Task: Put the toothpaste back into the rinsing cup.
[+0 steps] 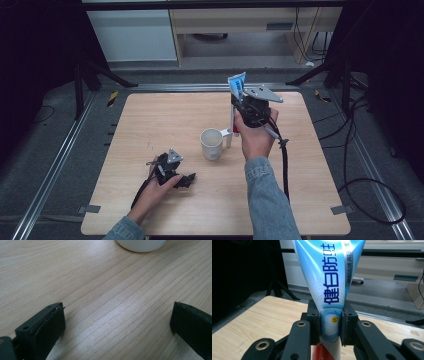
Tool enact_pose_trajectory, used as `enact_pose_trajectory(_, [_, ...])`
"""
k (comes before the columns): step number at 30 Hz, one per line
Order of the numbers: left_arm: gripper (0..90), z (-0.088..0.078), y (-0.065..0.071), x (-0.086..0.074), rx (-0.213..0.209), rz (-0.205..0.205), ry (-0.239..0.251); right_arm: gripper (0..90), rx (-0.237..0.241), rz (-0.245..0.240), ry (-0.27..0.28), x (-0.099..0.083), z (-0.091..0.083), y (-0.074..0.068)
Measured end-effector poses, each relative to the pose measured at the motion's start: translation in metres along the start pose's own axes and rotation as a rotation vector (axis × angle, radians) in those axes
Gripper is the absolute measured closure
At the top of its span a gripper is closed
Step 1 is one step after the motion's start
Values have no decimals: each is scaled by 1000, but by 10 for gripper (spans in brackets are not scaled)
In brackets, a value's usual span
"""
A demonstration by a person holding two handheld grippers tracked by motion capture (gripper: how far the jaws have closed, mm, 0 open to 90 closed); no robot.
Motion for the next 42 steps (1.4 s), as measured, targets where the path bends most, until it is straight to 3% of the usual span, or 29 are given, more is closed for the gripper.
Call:
enact_pose_trajectory(15, [0, 0, 0, 0, 1, 1, 0, 738, 12, -3, 43, 11, 12, -17])
enact_pose_trajectory(42, [0, 0, 0, 0, 1, 4, -2, 737, 48, -3, 56, 4, 27, -45])
Point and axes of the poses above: each handheld gripper's, and its own axes: z roughly forward along the jaws, x roughly out of its top, y roughly to its right, the point moved 9 cm from there along z, roughly forward along the jaws, and after that the axes turned 13 degrees about -z, right-handed, at the moved point
